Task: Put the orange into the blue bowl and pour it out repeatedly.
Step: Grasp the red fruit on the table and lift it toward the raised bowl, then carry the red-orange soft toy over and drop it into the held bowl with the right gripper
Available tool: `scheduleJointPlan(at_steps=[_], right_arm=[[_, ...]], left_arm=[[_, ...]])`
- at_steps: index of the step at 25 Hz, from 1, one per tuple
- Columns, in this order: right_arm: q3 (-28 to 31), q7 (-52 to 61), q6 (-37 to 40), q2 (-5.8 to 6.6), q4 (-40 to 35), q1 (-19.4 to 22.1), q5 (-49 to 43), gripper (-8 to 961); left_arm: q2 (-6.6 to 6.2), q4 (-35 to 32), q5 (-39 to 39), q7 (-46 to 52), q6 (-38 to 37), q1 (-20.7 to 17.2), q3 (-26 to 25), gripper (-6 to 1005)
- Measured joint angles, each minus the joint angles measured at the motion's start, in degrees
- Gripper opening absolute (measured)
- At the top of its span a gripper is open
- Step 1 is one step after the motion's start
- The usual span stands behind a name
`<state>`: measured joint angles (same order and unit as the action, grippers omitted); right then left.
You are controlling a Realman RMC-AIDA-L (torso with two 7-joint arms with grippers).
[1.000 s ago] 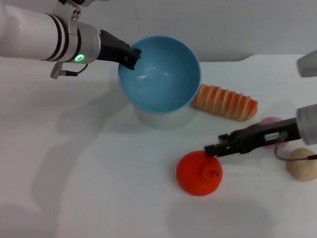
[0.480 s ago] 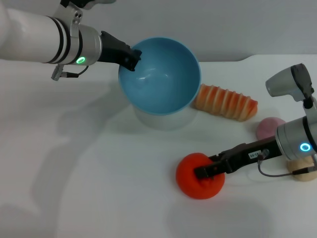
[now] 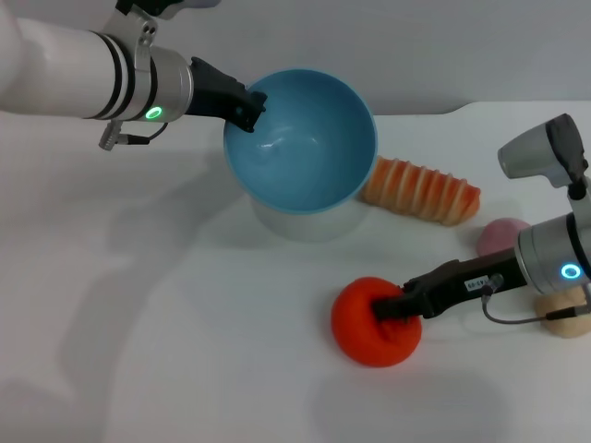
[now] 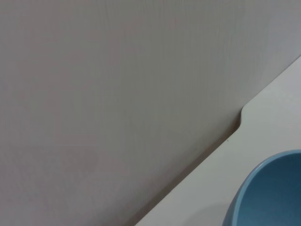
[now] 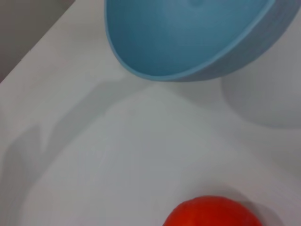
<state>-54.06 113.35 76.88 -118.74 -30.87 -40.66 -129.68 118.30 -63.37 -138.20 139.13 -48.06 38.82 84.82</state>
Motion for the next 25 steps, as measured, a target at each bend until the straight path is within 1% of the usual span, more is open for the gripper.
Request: scheduleJointPlan(at_steps=[3,5,7,10,15,18,21,22,25], right_arm=[[0.23,-2.37,-0.06,0.00,-0.07,0.10,0.62,337],[0.25,-4.49,-0.01,0.01,-0.33,0.55,2.64,250],[0.21,-6.69,0.41,0.08,-1.40,1.54,5.63,232],[-0.15,-8.72,2.67,0.22,-6.12,4.11,11.52,204],[0.16,-8.32,11.62,0.24,-19.26,8.91,17.94,160],[0.42,-5.79,15.02,0.68,-27.19,11.24,21.55,134],[1.94,-3.94,16.96,0.93,-32.15,11.79,22.40,112],[3.50,-3.72,17.56,0.94,-33.41,11.61,22.44,104],[3.88,-3.71,17.33,0.90,-33.26,11.13,22.37,88]], left_arm=[[0.00,0.26,0.03,0.00,0.30,0.00,0.00,0],[0.00,0.51,0.01,0.00,0.36,0.01,0.00,0],[-0.02,0.64,-0.01,0.00,0.39,0.02,0.00,0],[-0.09,0.70,-0.16,0.00,0.29,0.01,0.02,0],[-0.09,0.71,-0.30,-0.02,-0.13,0.13,1.42,0],[-0.13,0.81,-0.31,-0.12,-1.20,0.57,2.42,0],[-0.08,0.88,-0.29,-0.35,-2.24,0.97,3.71,0],[-0.04,0.88,-0.17,-0.36,-2.52,1.12,4.30,0],[0.01,0.86,0.09,-0.28,-3.65,1.46,6.59,-1]])
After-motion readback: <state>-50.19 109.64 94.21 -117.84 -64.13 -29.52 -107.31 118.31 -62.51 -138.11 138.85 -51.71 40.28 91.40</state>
